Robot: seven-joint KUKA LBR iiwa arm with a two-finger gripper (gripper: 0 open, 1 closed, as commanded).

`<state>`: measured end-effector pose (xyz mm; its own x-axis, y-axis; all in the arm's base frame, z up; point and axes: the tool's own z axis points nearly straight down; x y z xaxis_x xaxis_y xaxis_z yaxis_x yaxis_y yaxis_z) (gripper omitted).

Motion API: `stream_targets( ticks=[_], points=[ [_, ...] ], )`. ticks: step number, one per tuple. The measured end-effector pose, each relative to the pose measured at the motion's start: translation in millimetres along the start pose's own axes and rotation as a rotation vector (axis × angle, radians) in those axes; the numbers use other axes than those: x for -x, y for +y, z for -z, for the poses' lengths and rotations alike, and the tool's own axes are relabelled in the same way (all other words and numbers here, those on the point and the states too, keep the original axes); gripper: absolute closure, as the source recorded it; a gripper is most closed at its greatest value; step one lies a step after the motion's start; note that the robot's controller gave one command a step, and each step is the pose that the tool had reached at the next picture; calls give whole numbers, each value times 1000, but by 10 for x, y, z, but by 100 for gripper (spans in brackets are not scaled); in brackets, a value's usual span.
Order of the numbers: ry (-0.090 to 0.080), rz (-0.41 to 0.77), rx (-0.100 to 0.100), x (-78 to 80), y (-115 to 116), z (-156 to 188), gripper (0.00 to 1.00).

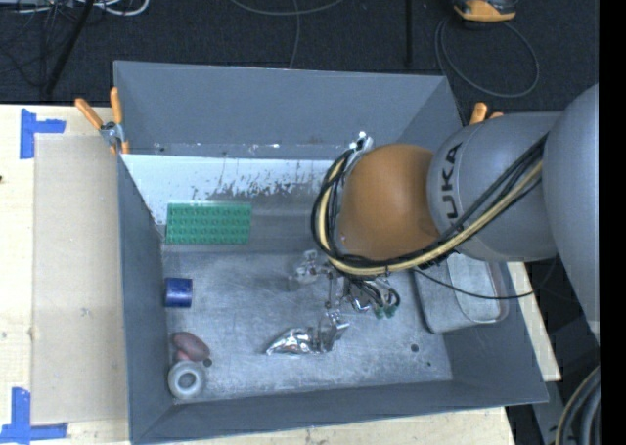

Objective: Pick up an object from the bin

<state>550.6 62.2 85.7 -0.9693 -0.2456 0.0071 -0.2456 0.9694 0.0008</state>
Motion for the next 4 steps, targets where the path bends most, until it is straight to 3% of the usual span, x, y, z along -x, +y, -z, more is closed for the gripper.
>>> stream_targets(
  ticks=[1, 2, 3, 4],
  points=[
    [-19, 114, -2, -358, 80, -133, 0],
    [-8, 110, -1, -376, 74, -131, 100],
    [-9, 109, -1, -378, 77, -144, 0],
    [-3, 108, 0, -387, 75, -136, 100]
  ],
)
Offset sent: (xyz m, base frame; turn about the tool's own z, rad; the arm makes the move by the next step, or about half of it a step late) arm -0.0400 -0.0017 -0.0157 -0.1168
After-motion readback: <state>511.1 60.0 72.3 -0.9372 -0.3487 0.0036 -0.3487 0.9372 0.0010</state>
